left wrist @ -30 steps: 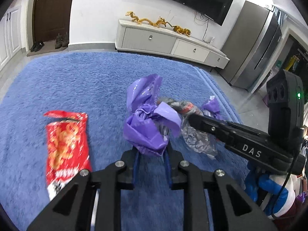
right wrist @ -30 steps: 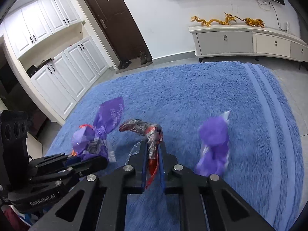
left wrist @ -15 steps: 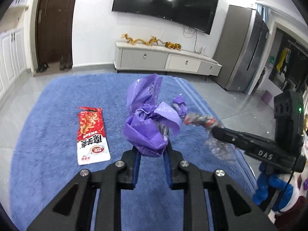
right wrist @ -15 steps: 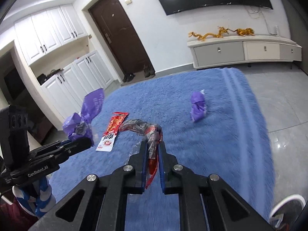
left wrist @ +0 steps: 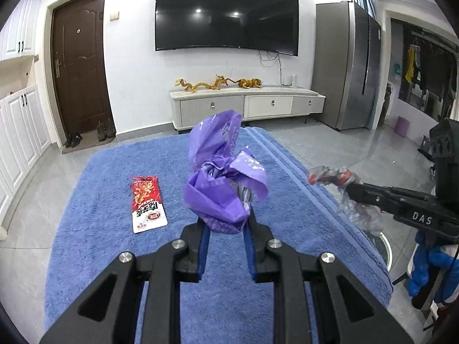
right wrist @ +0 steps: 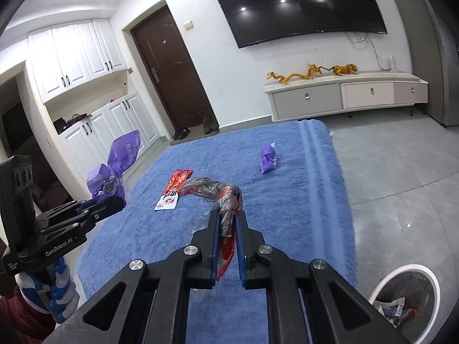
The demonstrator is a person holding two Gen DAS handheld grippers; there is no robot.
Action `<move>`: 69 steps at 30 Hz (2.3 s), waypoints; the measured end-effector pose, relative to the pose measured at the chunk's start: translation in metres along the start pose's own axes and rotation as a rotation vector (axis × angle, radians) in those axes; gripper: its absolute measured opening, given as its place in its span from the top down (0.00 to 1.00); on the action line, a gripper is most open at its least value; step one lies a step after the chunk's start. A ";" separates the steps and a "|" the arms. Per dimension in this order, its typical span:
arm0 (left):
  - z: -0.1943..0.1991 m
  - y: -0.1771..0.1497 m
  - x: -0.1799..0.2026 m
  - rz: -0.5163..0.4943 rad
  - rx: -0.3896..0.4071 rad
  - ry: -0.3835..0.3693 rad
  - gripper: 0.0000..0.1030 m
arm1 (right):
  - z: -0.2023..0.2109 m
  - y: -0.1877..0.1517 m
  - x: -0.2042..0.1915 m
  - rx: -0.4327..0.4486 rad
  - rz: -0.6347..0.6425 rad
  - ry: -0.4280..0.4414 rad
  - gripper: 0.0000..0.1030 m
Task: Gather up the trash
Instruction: 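Carry the purple and clear wrappers over the trash bin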
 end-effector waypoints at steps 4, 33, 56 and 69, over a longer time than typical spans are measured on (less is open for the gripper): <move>0.007 0.000 0.010 -0.023 0.007 0.002 0.80 | 0.025 -0.004 0.012 0.031 -0.007 -0.043 0.90; -0.074 -0.068 0.266 -0.494 -0.193 -0.181 0.80 | 0.147 -0.136 0.220 0.117 -0.398 -0.340 0.90; -0.167 -0.178 0.380 -0.648 -0.481 -0.268 0.80 | 0.141 -0.242 0.294 -0.001 -0.641 -0.422 0.90; -0.199 -0.188 0.391 -0.595 -0.629 -0.270 0.79 | 0.110 -0.264 0.313 -0.102 -0.662 -0.467 0.90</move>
Point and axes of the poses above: each gripper's, at about its wrist camera, not at the fingertips, and z roughly against the way its jaws point, x to its right, y to its top, the point moved 10 cm from there along -z, roughly the way its jaws point, and after that the axes turned 10 degrees about z, right-handed, at the moved point
